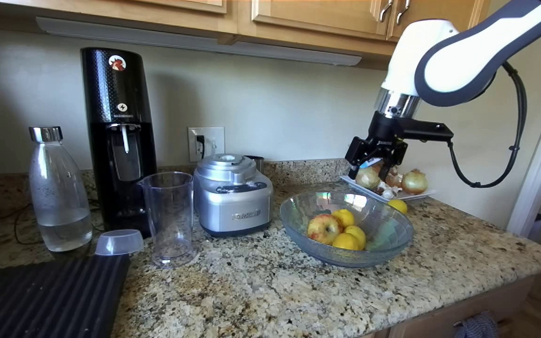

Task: Pick the fruits on the table and put them in the bowl

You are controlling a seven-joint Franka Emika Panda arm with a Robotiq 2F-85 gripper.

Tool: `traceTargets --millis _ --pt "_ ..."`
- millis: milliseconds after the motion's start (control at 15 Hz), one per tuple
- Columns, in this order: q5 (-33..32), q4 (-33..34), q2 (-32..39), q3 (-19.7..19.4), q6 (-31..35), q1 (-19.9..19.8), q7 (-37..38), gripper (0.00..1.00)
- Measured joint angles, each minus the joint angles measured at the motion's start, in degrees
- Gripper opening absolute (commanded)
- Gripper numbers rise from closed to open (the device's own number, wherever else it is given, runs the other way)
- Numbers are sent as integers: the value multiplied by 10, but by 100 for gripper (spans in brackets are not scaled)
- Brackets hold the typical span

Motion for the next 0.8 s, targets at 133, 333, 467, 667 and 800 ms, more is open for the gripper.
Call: traceTargets --millis 133,333,467,667,800 --pt "-4 0 -20 -15 -12 -17 0 100" --pt "-11 0 -29 -36 -14 -47 3 100" --pt "-13 -1 -28 -46 -14 -65 9 100" --pt "-15 -1 -19 -58 -13 -82 29 100" --pt "-19 -1 -6 -64 -12 -85 55 100"
